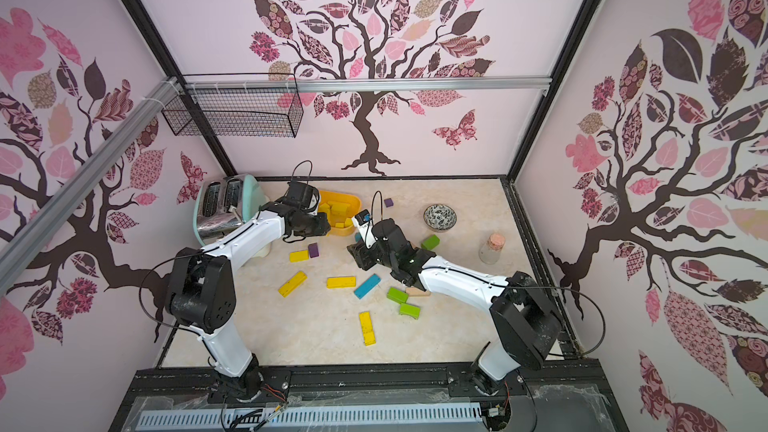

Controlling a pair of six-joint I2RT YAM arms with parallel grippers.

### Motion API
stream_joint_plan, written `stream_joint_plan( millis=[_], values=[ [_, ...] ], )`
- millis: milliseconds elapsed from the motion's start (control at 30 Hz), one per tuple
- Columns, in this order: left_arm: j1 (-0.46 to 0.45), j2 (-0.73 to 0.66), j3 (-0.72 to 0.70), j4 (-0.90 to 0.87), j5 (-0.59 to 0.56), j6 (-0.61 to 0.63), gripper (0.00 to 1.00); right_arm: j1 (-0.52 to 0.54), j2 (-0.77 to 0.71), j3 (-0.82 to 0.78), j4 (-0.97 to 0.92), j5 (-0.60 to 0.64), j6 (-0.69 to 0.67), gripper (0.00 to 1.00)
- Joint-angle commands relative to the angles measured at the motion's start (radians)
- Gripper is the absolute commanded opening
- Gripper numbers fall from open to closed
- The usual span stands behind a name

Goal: Pick out the yellow building blocks
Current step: Place the building block in the storage box.

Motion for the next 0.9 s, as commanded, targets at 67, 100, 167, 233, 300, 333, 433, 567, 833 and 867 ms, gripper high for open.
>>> stream_joint_plan(
  millis=[67,100,167,233,300,333,433,567,833,867],
  values=[
    [0.016,0.062,0.109,0.033,0.03,-0.008,0.26,-0.021,0.032,0.053,0.01,-0.009,-0.002,0.55],
    [0.022,0.074,0.13,0.034,0.03,-0.009,0.26,-0.022,0.034,0.054,0.011,-0.013,-0.001,0.55],
    [0.034,0.096,0.163,0.033,0.03,-0.01,0.26,-0.026,0.035,0.057,0.009,-0.02,0.003,0.55],
    [0.051,0.114,0.191,0.043,0.042,-0.013,0.26,-0.026,0.034,0.058,0.009,-0.027,0.006,0.55],
    [0.073,0.133,0.215,0.052,0.063,-0.02,0.27,-0.027,0.034,0.056,0.01,-0.035,0.013,0.55],
    [0.084,0.142,0.227,0.054,0.076,-0.022,0.27,-0.028,0.035,0.056,0.009,-0.039,0.017,0.55],
    [0.127,0.181,0.265,0.045,0.145,-0.035,0.28,-0.028,0.045,0.061,0.011,-0.049,0.027,0.55],
    [0.197,0.2,0.263,0.088,0.276,-0.106,0.31,-0.029,0.063,0.077,0.003,-0.061,0.035,0.55],
    [0.246,0.181,0.219,0.14,0.34,-0.144,0.5,-0.028,0.097,0.112,-0.014,-0.091,0.064,0.55],
    [0.246,0.179,0.216,0.143,0.341,-0.145,0.51,-0.029,0.098,0.116,-0.017,-0.093,0.066,0.55]
  ],
)
